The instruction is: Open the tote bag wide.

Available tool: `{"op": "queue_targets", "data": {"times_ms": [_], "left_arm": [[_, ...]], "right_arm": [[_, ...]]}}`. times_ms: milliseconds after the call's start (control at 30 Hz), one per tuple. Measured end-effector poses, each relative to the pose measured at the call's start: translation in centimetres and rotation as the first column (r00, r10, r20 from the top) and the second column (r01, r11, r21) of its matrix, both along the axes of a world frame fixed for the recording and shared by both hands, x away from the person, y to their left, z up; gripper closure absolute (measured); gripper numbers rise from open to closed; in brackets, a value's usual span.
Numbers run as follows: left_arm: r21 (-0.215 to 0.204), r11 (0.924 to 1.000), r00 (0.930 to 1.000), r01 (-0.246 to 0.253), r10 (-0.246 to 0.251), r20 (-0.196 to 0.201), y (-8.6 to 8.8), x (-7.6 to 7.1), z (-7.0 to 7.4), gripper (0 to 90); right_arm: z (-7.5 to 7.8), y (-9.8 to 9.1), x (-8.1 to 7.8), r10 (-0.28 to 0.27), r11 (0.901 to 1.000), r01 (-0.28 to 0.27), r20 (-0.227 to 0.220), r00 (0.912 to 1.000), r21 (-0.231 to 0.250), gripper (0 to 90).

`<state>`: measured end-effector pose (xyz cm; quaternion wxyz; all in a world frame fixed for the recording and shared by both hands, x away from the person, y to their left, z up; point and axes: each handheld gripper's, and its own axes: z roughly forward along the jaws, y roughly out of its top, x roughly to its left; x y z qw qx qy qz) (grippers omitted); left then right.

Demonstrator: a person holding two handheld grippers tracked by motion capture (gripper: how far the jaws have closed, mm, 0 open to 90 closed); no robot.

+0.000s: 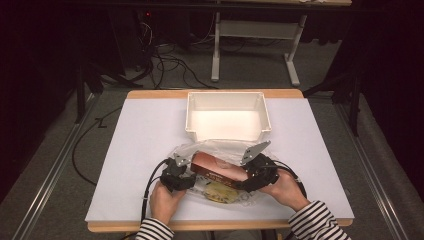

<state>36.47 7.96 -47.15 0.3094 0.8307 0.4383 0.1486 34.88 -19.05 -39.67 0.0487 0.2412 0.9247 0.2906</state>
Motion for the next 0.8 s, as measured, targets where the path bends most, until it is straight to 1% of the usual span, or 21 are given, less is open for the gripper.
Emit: {"op": "queue_targets", "data": {"times_ms": [133,267,400,533,700,800], "left_arm": [[-0.005,1.0,1.0,0.0,0.0,0.007,0.1,-0.1,-0.1,47.1],[-0.005,1.0,1.0,0.001,-0.001,0.004,0.1,-0.1,-0.1,47.1],[-0.005,1.0,1.0,0.0,0.0,0.007,0.1,-0.1,-0.1,47.1],[-0.007,1.0,1.0,-0.001,0.001,0.009,0.1,-0.1,-0.1,47.1],[-0.007,1.0,0.9999,-0.001,0.001,0.012,0.1,-0.1,-0.1,47.1],[-0.007,1.0,0.9999,-0.001,0.002,0.012,0.1,-0.2,-0.1,47.1]], "right_arm": [[0.2,-0.2,0.0,-0.012,0.9998,0.012,0.0,0.9999,0.013,42.9],[0.4,-0.2,0.1,-0.014,0.9999,0.014,-0.002,0.9999,0.01,42.9],[0.6,-0.3,0.1,-0.011,0.9997,0.011,0.001,0.9999,0.022,42.9],[0.8,-0.4,-0.1,-0.017,0.9997,0.017,0.005,0.9998,0.016,42.9],[1.0,-0.7,0.0,-0.024,0.9996,0.024,-0.005,0.9997,0.016,42.9],[1.2,-0.8,0.1,-0.028,0.9995,0.028,-0.002,0.9996,0.014,42.9]]}}
